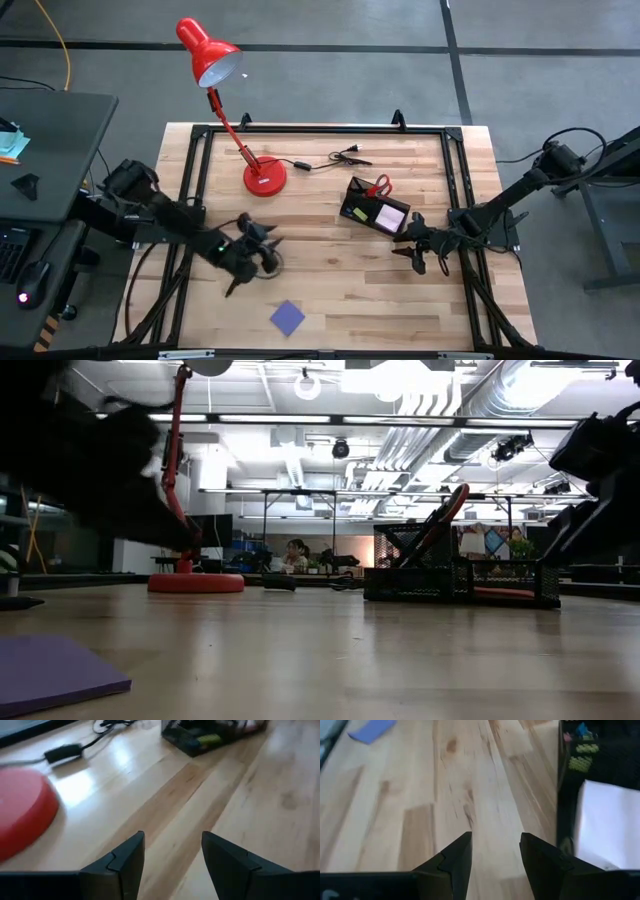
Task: Pick and place office supplies into organizer
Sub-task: Put the black pen into the desk organizer
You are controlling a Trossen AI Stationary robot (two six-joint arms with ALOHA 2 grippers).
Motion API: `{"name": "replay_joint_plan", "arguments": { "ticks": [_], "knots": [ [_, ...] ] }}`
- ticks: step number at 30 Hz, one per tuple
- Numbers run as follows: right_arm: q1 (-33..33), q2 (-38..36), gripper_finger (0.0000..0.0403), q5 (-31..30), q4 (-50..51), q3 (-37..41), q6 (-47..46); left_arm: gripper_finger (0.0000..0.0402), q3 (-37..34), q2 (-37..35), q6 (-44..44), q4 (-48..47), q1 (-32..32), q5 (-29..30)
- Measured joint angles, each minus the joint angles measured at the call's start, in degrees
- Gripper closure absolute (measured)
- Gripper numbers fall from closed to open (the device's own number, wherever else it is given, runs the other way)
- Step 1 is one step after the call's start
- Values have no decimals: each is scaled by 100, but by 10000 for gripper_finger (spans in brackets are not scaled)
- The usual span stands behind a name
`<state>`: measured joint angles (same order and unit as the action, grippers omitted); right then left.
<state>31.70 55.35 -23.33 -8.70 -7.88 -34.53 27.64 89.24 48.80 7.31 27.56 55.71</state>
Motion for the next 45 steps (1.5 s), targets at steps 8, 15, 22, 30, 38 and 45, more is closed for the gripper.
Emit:
{"name": "replay_joint_plan", "arguments": {
  "ticks": [8, 15, 22, 30, 38, 45],
  "knots": [
    [-57, -20, 237, 22, 86, -5, 0, 218, -209, -458, 864, -25, 1226, 635],
    [-95, -30, 243, -4, 106, 0, -1, 218, -209, -372, 1476, -368, 2005, 954],
    [-94, -30, 246, -14, 134, 3, 0, 218, -204, -372, 1242, -398, 2026, 150],
    [-94, -30, 240, -13, 162, 3, 0, 218, -206, -234, 2526, -170, 2188, 295],
    [-94, -30, 246, -11, 167, 3, 0, 218, -132, 373, 4253, -780, 2582, 633],
    [-94, -30, 243, -11, 166, 3, 0, 218, 1426, 832, 5897, -4543, 2690, 441]
  ]
}}
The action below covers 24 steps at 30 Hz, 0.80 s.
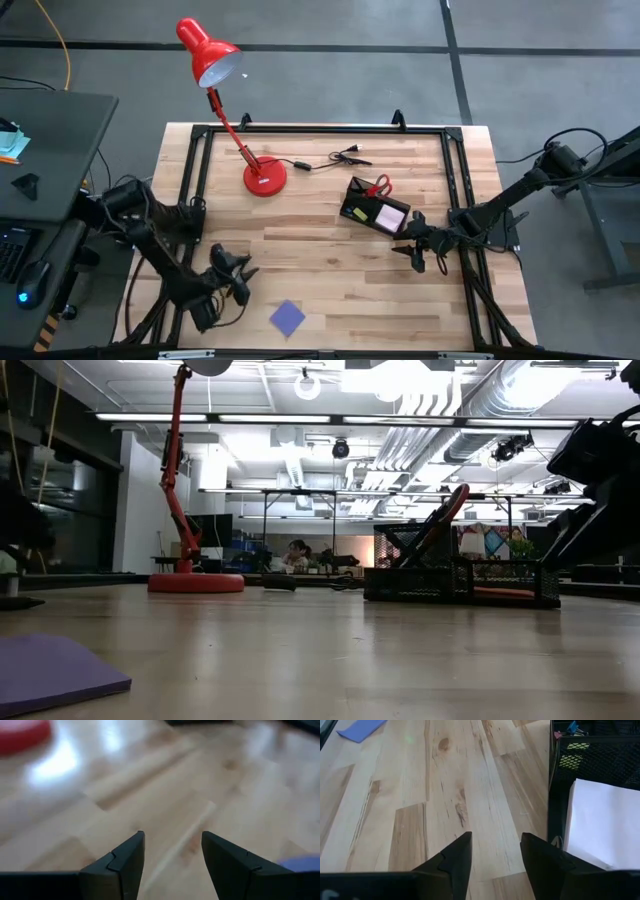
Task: Pick and place office supplies into organizer
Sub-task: Put the black pen into the desk organizer
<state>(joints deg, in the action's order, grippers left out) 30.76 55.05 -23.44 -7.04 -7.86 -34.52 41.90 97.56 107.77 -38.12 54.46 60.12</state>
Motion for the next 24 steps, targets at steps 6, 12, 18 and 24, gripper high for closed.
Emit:
{"name": "replay_joint_plan", "arguments": {
  "ticks": [6, 12, 18, 24],
  "knots": [
    [0, 0, 240, 0, -1, 0, 0, 218, 534, 807, 2704, -1936, 64, -404],
    [0, 0, 247, 0, 5, 0, 0, 218, 1062, 1533, 3285, -2227, 182, -1126],
    [0, 0, 249, 0, 1, 0, 0, 218, 1908, 2038, 3431, -3308, 182, -1760],
    [0, -11, 246, 2, 37, 0, 0, 218, 2237, 2323, 3554, -3292, 347, -1587]
  ]
}}
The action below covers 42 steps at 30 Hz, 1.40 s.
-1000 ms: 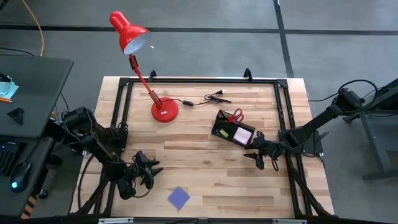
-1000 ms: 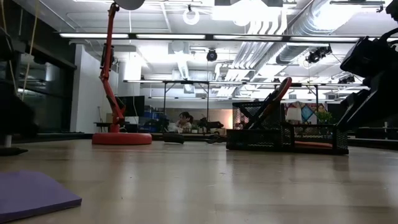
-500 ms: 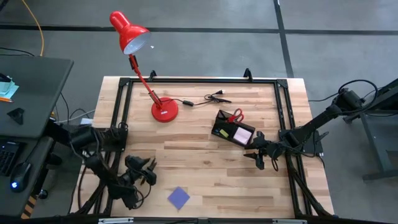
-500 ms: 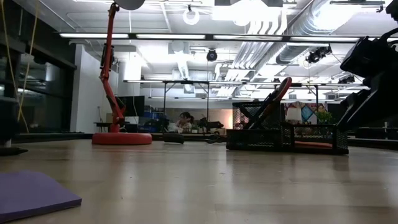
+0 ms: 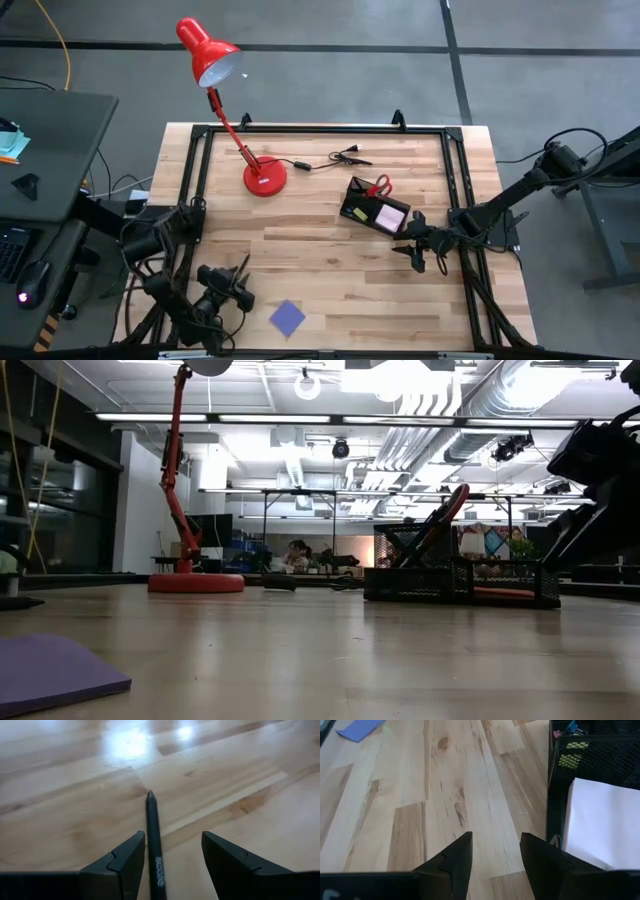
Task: Pick and place office supplies into organizer
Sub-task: Put the black pen into the desk organizer
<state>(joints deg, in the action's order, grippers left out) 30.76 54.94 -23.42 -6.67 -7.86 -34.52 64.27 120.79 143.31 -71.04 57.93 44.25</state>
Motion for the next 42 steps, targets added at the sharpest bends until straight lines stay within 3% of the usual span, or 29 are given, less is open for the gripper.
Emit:
{"name": "replay_joint_plan", "arguments": {
  "ticks": [9, 16, 19, 29, 37, 42],
  "knots": [
    [0, 15, 237, 0, -2, 0, -1, 218, 118, 44, 432, -184, 272, -430],
    [0, 15, 238, 0, 0, 2, 0, 218, 340, 59, 509, -166, 499, -297],
    [0, 15, 236, 0, 1, 2, 0, 218, 517, 200, 505, -178, 571, -160],
    [1, 15, 233, 0, 14, 2, 0, 218, 1252, 899, 515, -649, 570, -613],
    [0, 15, 239, -2, 1, 2, 0, 218, 1390, 1175, 531, -648, 564, -544],
    [1, 17, 242, 0, 3, 2, 0, 256, 1383, 1200, 517, -657, 483, -391]
  ]
}}
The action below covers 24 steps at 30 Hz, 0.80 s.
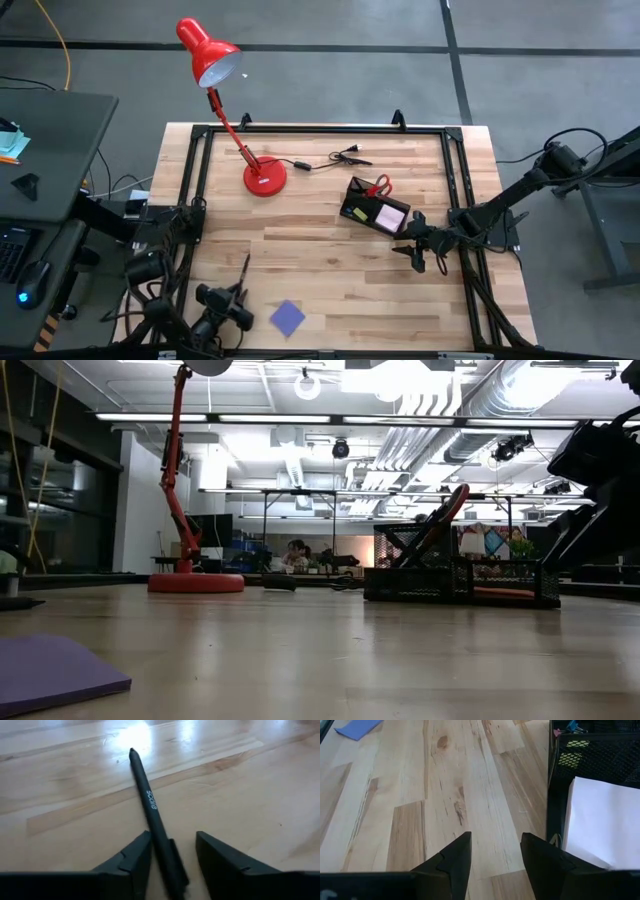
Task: Pick and place office supplies into organizer
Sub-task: Put the black pen into the desk organizer
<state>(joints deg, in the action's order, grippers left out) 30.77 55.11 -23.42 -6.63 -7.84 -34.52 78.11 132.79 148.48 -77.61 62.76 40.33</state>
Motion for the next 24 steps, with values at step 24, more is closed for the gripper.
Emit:
{"name": "replay_joint_plan", "arguments": {
  "ticks": [24],
  "knots": [
    [1, 0, 234, 0, 0, 0, 0, 387, -33, 55, -1515, -858, -547, 1395]
  ]
}}
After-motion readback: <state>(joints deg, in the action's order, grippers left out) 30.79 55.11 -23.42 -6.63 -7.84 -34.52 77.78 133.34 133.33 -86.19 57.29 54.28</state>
